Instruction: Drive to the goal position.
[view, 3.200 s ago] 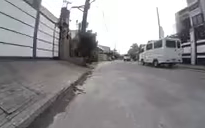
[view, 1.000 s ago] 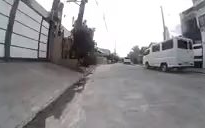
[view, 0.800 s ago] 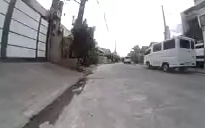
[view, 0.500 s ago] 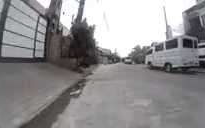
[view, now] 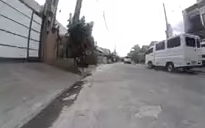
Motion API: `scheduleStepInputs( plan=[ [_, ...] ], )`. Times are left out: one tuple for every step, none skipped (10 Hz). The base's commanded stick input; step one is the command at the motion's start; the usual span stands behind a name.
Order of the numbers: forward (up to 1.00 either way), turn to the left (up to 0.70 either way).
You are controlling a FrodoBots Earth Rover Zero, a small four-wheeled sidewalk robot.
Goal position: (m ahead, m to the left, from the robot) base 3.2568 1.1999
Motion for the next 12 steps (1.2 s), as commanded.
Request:
scheduleStepInputs(
  plan=[
    [0.67, 0.00],
    [0.67, 0.00],
    [0.67, 0.00],
    [0.67, 0.00],
    [0.67, 0.00],
    [0.67, -0.05],
    [0.67, -0.16],
    [0.67, -0.22],
    [0.67, -0.10],
    [0.67, 0.00],
    [0.67, 0.00],
    [0.67, 0.00]
  ],
)
